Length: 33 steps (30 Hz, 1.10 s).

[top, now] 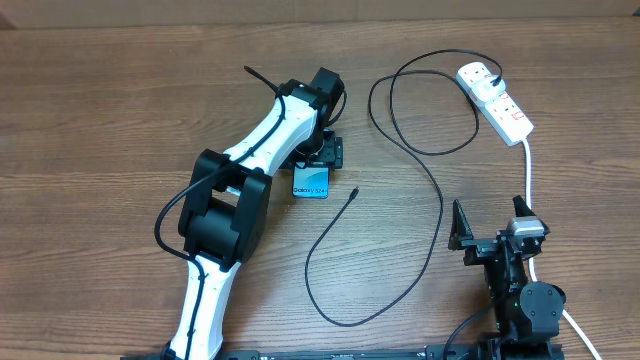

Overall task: Plug charger to phone and switch on socket
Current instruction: 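Close the left gripper on the phone's long sides and grip it, then lift the phone with the left gripper and tilt it upright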

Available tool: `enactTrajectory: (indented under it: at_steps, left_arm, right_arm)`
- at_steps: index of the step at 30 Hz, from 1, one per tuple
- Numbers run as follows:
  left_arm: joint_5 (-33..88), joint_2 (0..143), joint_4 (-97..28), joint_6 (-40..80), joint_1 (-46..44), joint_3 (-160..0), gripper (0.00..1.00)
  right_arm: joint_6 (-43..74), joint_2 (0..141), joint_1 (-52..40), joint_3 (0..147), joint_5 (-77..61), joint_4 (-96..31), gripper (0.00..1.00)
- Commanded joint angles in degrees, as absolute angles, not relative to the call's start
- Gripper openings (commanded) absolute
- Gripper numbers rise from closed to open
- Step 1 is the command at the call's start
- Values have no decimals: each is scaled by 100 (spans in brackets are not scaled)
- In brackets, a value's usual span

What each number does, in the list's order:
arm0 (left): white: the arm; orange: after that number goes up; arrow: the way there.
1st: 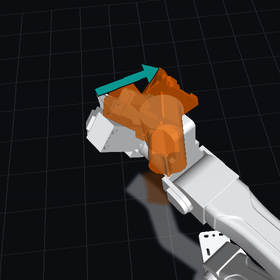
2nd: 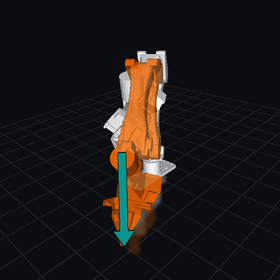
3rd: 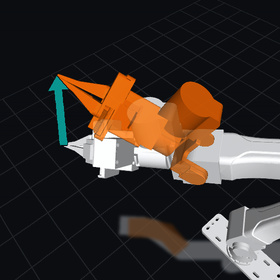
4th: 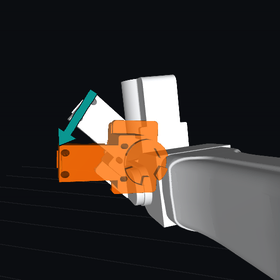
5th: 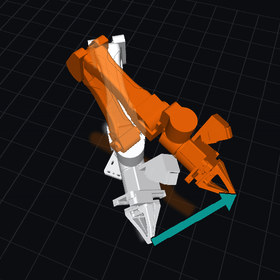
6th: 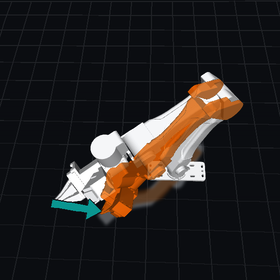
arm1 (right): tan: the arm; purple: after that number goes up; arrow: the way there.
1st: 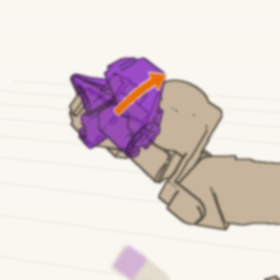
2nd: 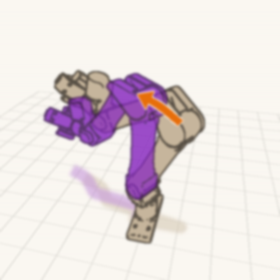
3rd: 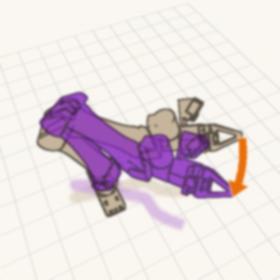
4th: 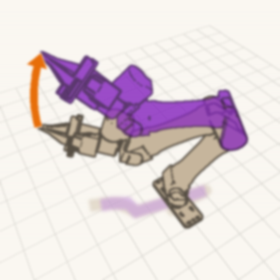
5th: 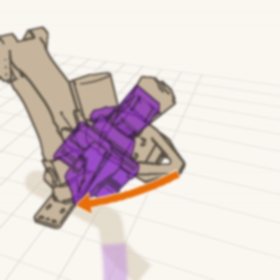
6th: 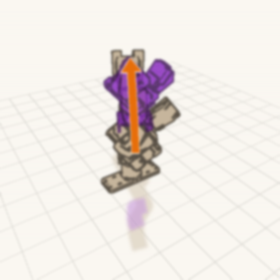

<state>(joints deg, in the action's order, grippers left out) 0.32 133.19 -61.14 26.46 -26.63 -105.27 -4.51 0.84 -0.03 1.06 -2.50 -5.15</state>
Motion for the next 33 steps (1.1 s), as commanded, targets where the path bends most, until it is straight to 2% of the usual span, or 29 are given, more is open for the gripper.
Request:
enactTrajectory:
  at_steps: [1, 3, 11, 22, 33]
  left_arm:
    - [3, 13941, -6101, 2506, -2626, -10322, 86]
    - [3, 13941, -6101, 2458, -2626, -10322, 86]
    - [-60, 13939, -6121, 2445, -2626, -10322, 74]
    - [36, 13939, -6410, 2598, -2626, -10508, 71]
    - [1203, 13939, -7057, 2600, -2458, -11166, 66]
  right_arm:
    - [-475, 16, -27, 49, -220, -482, 100]
    - [-475, 16, -27, 49, -220, -482, 100]
    - [-475, 16, -27, 49, -220, -482, 100]
    - [-475, 16, -27, 49, -220, -482, 100]
    - [-478, 16, -27, 49, -220, -482, 100]
